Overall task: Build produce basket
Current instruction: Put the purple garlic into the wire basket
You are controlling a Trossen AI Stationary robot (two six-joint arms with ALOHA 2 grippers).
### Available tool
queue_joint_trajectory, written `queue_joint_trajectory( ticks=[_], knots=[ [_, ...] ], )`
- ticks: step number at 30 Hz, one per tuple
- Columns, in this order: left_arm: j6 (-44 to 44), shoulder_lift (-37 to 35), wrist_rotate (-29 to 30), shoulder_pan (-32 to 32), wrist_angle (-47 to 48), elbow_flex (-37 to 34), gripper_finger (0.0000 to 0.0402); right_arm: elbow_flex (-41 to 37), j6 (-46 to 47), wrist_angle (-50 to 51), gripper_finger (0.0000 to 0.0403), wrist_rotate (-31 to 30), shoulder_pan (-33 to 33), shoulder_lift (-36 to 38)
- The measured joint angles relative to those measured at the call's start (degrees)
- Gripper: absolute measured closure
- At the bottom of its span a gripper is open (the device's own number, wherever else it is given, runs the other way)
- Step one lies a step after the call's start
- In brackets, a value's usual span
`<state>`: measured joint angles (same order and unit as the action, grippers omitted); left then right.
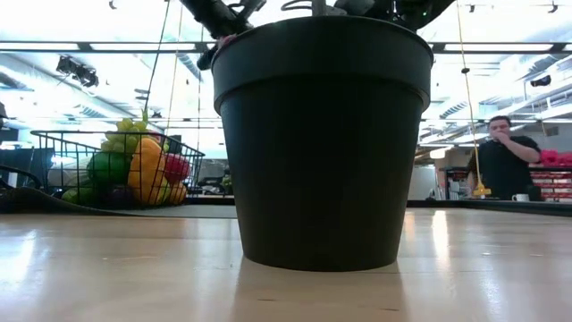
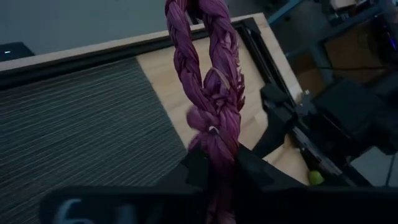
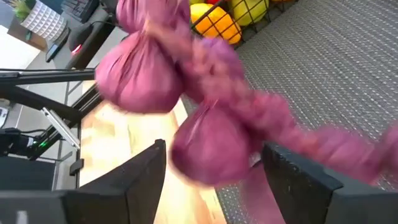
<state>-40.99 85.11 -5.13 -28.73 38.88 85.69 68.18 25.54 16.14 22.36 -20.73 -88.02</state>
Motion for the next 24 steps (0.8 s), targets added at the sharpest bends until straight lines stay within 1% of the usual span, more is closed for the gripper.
queue_joint_trajectory(
  ticks=[6, 10, 14, 17, 20, 24],
  knots=[
    [3.1, -3.4, 0.7, -2.5, 5.7, 0.0, 0.0356, 0.0, -0.2, 0.3, 0.0139, 0.2, 0.0, 0.1],
    [5.9, -6.6, 2.4, -3.5, 8.8, 0.0, 0.0361, 0.0, -0.2, 0.3, 0.0139, 0.2, -0.1, 0.1],
    [6.9, -10.7, 3.5, -4.8, 9.2, 0.0, 0.0362, 0.0, -0.7, 0.9, 0.0139, -0.1, -0.2, 0.1],
    [6.8, -13.6, 5.5, -5.6, 10.1, 0.0, 0.0358, 0.0, -1.1, 1.5, 0.0139, -0.1, -0.5, 0.1],
    [7.0, -15.9, 9.1, -5.6, 13.2, 0.0, 0.0356, 0.0, -1.3, 1.6, 0.0139, -0.1, -0.8, 0.1],
    [7.2, -18.5, 18.2, -5.3, 19.5, 0.0, 0.0361, 0.0, -1.3, 1.6, 0.0139, 0.0, -0.8, 0.1]
  ],
)
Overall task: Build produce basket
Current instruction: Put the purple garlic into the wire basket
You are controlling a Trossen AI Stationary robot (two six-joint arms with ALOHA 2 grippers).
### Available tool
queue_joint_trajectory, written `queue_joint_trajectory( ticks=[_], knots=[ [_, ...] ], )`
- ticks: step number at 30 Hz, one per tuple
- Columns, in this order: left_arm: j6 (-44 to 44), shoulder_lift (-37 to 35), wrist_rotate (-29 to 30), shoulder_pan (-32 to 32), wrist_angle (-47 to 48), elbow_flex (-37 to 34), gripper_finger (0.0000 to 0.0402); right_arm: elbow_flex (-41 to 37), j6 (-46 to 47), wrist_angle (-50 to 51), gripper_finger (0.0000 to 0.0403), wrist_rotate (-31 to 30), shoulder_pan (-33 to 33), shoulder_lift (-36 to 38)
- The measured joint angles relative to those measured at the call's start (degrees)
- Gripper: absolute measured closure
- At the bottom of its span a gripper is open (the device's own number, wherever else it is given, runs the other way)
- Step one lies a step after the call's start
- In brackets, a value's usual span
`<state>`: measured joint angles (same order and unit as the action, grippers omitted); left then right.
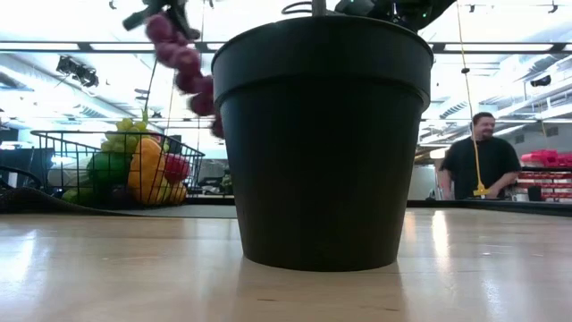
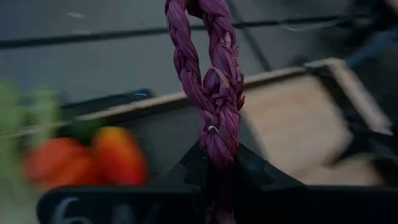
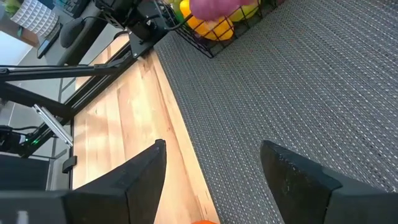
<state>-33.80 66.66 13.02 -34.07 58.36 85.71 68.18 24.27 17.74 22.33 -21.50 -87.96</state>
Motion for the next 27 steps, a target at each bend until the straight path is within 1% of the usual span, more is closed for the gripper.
queue_joint_trajectory(
  ticks=[2, 4, 12, 16, 22, 25, 27],
  knots=[
    [0.0, -1.1, 4.8, 0.1, 2.1, 0.0, 0.0361, 0.0, 0.0, 0.1, 0.0139, 0.0, 0.0, 0.0],
    [0.0, -2.2, 8.4, 0.1, 2.3, 0.0, 0.0359, 0.0, 0.0, 0.2, 0.0139, 0.0, 0.0, 0.0],
    [-0.1, -5.0, 16.6, 0.1, 2.5, 0.0, 0.036, 0.0, 0.0, 1.6, 0.0139, 0.0, 0.0, 0.0],
    [-3.1, -5.4, 20.9, 0.2, 6.2, 0.0, 0.0358, 0.0, 0.0, 2.5, 0.0139, 0.0, 0.0, 0.0],
    [-12.4, -4.2, 21.5, 0.2, 19.3, 0.0, 0.0355, 0.0, 0.2, 3.0, 0.0139, 0.1, 0.0, 0.0],
    [-14.4, -3.1, 21.4, 0.2, 24.6, 0.0, 0.0346, 0.0, 0.2, 3.0, 0.0139, 0.1, 0.0, 0.0],
    [-14.6, -2.6, 20.9, 0.2, 26.2, 0.0, 0.0333, 0.0, 0.2, 3.0, 0.0139, 0.1, 0.0, 0.0]
  ],
)
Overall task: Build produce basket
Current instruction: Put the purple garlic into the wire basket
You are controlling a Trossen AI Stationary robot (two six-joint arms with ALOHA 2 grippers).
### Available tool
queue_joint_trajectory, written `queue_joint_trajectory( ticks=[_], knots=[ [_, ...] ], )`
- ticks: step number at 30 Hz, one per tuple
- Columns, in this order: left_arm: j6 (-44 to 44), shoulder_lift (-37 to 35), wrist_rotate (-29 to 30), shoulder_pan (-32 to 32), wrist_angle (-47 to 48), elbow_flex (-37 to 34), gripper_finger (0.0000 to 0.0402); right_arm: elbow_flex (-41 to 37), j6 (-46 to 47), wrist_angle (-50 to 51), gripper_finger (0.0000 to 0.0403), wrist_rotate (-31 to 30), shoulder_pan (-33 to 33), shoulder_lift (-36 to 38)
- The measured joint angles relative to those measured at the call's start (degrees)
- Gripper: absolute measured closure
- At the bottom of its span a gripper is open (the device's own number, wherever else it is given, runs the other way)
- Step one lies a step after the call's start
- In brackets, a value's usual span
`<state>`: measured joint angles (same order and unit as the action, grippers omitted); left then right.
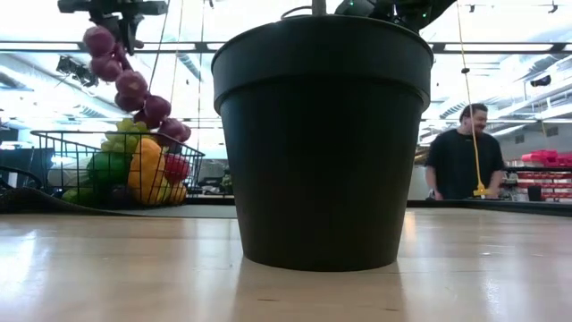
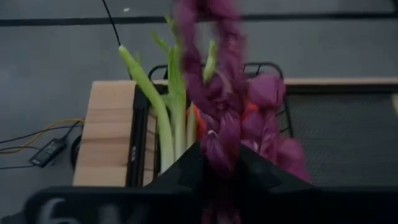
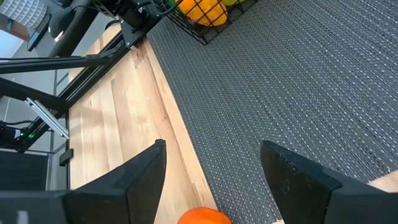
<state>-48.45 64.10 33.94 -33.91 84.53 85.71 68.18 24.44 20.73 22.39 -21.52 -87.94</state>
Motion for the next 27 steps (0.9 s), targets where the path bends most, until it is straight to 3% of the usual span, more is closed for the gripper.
queue_joint_trajectory(
  ticks=[15, 20, 27],
  knots=[
    [3.0, 1.6, -0.5, 0.0, 2.9, 0.0, 0.0143, 0.0, 1.5, 0.0, 0.0139, 0.6, 0.2, 0.0],
    [4.2, 1.5, 1.9, 0.0, 5.6, 0.0, 0.0126, 0.0, 1.5, 0.0, 0.0139, 0.8, 0.8, 0.0],
    [6.2, 1.5, 3.0, 0.0, 5.5, 0.0, 0.0135, 0.0, 1.6, 0.0, 0.0139, 0.8, 1.5, 0.0]
  ],
)
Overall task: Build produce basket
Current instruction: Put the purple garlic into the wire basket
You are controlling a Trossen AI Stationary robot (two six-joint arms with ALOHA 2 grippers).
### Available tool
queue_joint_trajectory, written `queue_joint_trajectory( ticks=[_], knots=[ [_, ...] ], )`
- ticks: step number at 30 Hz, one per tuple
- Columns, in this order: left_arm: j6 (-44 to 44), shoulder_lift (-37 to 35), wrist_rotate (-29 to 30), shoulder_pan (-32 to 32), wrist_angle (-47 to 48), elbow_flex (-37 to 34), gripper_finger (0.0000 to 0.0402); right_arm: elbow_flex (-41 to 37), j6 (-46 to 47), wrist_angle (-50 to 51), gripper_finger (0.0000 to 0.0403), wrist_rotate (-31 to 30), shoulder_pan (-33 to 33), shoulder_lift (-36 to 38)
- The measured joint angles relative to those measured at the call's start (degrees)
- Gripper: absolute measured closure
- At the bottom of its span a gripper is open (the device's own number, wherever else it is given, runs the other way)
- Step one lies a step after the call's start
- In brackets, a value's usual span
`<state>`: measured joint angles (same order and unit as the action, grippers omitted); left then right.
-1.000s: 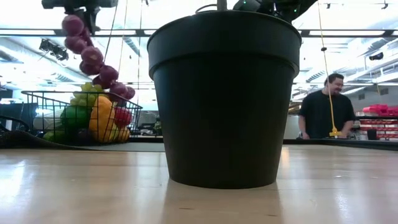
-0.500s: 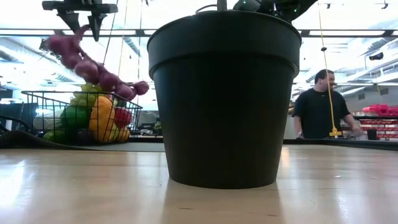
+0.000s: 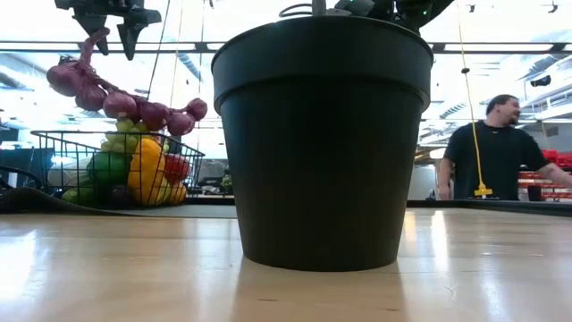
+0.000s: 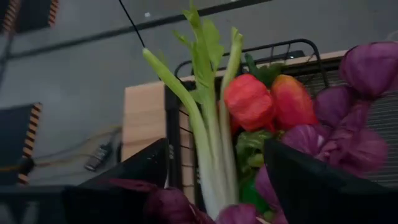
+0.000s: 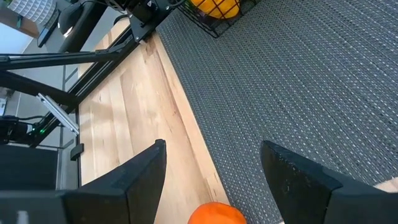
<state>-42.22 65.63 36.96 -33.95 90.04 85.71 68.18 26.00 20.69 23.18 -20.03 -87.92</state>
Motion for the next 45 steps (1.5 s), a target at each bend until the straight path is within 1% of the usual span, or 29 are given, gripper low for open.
queue_joint_trajectory(
  ticks=[3, 4, 7, 9, 10, 12, 15, 17, 26, 29, 32, 36, 40, 45],
  knots=[
    [2.8, 0.0, 3.6, 0.0, 0.0, 0.0, 0.0141, 0.0, 0.0, 0.0, 0.0139, 0.0, 0.0, 0.0],
    [4.4, 0.0, 5.8, 0.0, 0.0, 0.0, 0.0143, 0.0, 0.0, 0.0, 0.0139, 0.0, 0.0, 0.0],
    [9.9, 0.0, 15.0, 0.0, -0.4, 0.0, 0.0148, 0.0, 0.0, 0.0, 0.0139, 0.0, 0.0, 0.0],
    [14.5, 0.0, 20.1, 0.0, -2.3, 0.0, 0.0151, 0.0, 0.0, 0.0, 0.0139, 0.1, 0.0, 0.0],
    [17.0, 0.0, 21.6, 0.0, -3.5, 0.0, 0.0152, 0.0, 0.0, 0.0, 0.0139, 0.3, 0.0, 0.0],
    [21.6, 0.0, 22.4, 0.0, -5.9, 0.0, 0.0152, 0.0, 0.4, 0.0, 0.0139, 0.5, 0.0, 0.0],
    [24.5, 0.0, 22.3, 0.0, -7.4, 0.0, 0.015, 0.0, 1.3, 0.0, 0.0139, 0.5, 0.1, 0.0],
    [23.8, 0.0, 20.5, 0.0, -7.9, 0.0, 0.0151, 0.0, 1.5, 0.0, 0.0139, 0.5, 0.4, 0.0],
    [13.1, 0.0, 5.8, 0.1, -11.1, 0.0, 0.0161, 0.0, 1.5, 0.0, 0.0139, -0.2, 2.4, 0.0],
    [12.4, 0.0, -0.9, 0.6, -14.2, 0.0, 0.0161, 0.0, 1.5, 0.0, 0.0139, -0.8, 2.7, 0.0],
    [12.4, 0.0, -5.0, 1.9, -16.7, 0.0, 0.0164, 0.0, 1.5, 0.1, 0.0139, -1.1, 2.7, 0.0],
    [12.4, 0.0, -5.7, 4.0, -17.0, 0.0, 0.0168, 0.0, 2.1, 0.6, 0.0139, -1.1, 2.7, 0.0],
    [12.3, 0.0, -5.3, 4.6, -15.5, 0.0, 0.0168, 0.0, 2.4, 0.8, 0.0139, -1.1, 2.7, 0.0],
    [10.9, 0.0, 3.3, 4.5, -8.0, 0.0, 0.0169, 0.0, 2.6, 1.5, 0.0139, -1.1, 2.7, 0.0]
  ],
)
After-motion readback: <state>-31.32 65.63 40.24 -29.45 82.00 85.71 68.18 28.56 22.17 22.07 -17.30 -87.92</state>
